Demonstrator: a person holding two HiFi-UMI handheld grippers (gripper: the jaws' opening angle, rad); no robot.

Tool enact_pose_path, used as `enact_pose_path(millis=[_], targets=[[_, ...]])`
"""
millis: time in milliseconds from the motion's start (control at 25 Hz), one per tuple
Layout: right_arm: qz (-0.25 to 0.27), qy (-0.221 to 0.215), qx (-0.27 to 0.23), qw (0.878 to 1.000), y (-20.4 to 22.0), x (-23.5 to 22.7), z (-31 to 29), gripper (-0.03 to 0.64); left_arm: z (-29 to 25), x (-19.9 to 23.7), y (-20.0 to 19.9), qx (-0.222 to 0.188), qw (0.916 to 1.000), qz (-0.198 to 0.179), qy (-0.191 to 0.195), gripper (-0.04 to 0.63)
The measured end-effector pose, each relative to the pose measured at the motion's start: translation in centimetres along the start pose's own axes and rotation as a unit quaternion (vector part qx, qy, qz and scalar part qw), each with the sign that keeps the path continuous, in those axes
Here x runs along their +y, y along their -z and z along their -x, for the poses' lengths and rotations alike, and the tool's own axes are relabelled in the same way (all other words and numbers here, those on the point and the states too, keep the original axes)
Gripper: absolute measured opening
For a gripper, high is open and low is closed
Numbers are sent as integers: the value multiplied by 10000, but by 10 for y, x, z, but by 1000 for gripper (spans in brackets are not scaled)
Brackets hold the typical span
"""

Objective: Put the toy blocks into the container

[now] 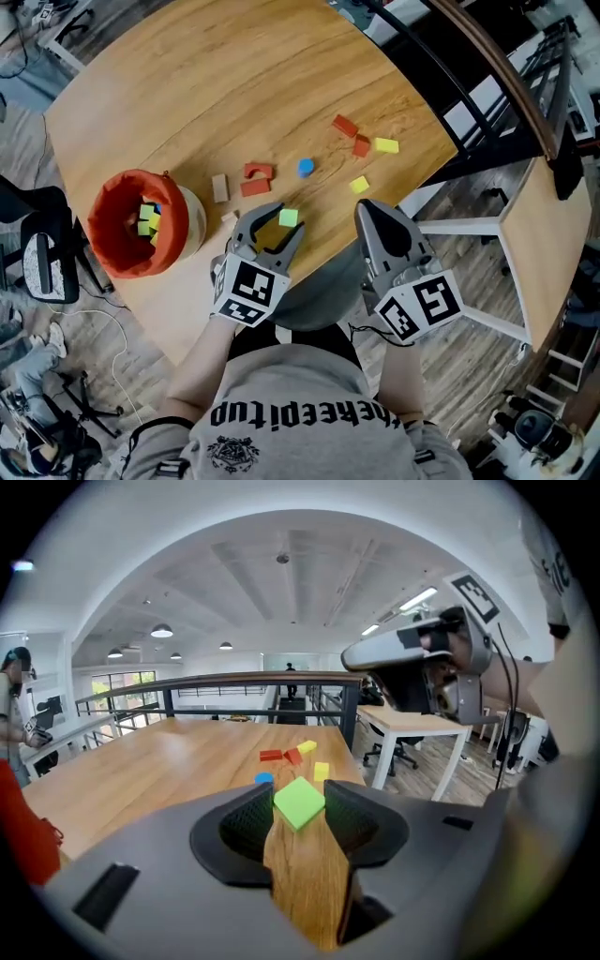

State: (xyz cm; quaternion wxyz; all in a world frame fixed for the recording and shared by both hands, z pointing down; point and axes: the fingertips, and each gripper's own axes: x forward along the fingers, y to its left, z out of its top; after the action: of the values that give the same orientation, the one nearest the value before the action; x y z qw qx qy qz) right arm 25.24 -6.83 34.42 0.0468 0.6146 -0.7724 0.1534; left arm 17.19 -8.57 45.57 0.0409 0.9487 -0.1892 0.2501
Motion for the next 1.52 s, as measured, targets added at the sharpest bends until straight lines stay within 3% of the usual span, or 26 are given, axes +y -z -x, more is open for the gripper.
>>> enact_pose_path(millis=[480,800,1240,1520], targets=[[183,-764,-24,9969,-9,65,-33,11,68,16,-13,-523,9971,307,-455,181],[174,-1385,-77,9902,-14,113,-51,11,122,33,-25,-913,9899,524,-945,181],[257,-2191,-79,9753,-14,178,-75,11,202,71,-24,-1257,9692,737,-1984,181],[318,-2476,-56,9683,-14,205,-81,11,243,104,-6,-1198,9531,844,-2649,182]])
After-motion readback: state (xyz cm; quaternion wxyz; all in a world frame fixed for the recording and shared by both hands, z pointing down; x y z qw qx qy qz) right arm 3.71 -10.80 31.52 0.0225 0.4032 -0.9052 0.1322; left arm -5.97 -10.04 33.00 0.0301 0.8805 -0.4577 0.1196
